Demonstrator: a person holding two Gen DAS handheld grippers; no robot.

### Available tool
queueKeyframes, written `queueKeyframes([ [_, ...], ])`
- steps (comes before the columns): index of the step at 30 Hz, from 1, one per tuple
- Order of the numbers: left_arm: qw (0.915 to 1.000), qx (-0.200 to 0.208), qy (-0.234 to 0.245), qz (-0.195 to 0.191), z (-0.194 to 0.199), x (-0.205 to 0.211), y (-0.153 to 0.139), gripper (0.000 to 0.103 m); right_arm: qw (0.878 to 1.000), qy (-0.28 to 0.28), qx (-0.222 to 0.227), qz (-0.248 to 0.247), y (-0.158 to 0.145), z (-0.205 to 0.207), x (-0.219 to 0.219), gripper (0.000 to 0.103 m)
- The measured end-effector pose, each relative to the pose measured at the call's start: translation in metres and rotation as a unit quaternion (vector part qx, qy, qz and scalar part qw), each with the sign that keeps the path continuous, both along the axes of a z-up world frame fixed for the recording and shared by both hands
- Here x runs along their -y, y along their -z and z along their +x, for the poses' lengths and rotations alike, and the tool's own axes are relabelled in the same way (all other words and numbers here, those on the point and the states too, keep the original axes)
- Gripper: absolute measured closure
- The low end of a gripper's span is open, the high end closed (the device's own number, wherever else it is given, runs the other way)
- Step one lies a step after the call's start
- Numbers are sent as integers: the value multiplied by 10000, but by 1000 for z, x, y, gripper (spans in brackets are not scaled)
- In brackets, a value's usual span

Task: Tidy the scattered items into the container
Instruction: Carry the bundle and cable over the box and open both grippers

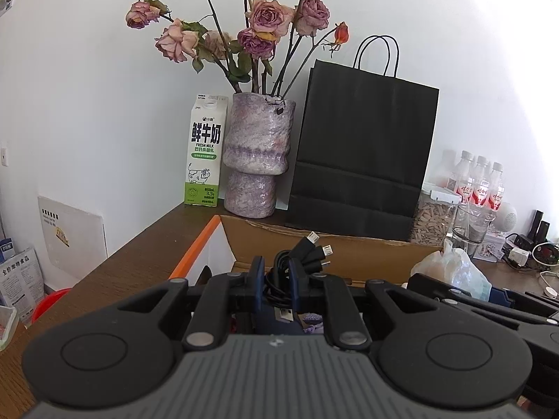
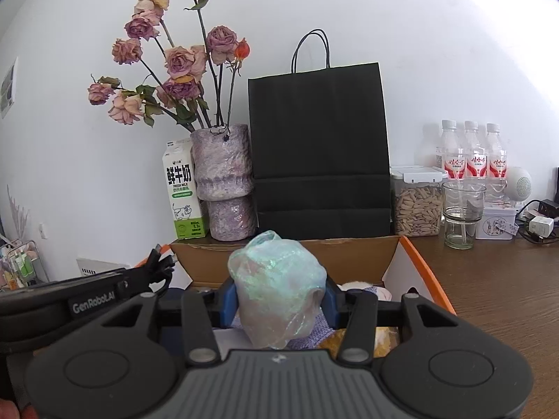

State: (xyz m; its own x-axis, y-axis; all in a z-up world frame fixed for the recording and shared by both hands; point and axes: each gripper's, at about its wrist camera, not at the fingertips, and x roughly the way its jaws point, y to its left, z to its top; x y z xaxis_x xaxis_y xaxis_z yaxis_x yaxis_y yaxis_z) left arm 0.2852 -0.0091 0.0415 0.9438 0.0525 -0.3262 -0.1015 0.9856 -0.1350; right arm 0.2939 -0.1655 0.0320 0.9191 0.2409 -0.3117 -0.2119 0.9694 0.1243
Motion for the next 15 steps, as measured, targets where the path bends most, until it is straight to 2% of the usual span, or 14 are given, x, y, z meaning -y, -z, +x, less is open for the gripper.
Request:
queueKeyframes([
  [4, 10000, 13, -20, 16, -1, 0, 0, 88, 10000, 9, 8, -36, 0, -1, 1, 57],
  [6, 10000, 36, -67, 55, -3, 1, -1, 87, 10000, -3, -11, -64, 0, -1, 1, 51],
  [7, 9998, 62, -146, 81, -4, 1, -2, 79, 10000, 23, -7, -95, 0, -1, 1, 49],
  [8, 9996, 96, -230, 125, -6, 1, -3, 70, 9999, 61, 2, -145, 0, -3, 1, 38],
  [9, 9992, 161, -316, 166, -8, 0, -5, 45, 9997, 97, 3, -208, 0, -4, 1, 21],
  [10, 9985, 272, -435, 189, -12, 0, -7, 17, 9995, 131, 36, -285, 0, -6, 0, 12],
  [11, 9977, 388, -522, 201, -15, -1, -9, 6, 9993, 147, 94, -331, 0, -8, 0, 1],
  [12, 9965, 541, -595, 213, -19, -1, -11, 0, 9991, 148, 153, -364, -1, -10, -1, 0],
  [15, 9939, 760, -767, 242, -26, -2, -14, 0, 9986, 154, 217, -463, -2, -14, -4, 0],
])
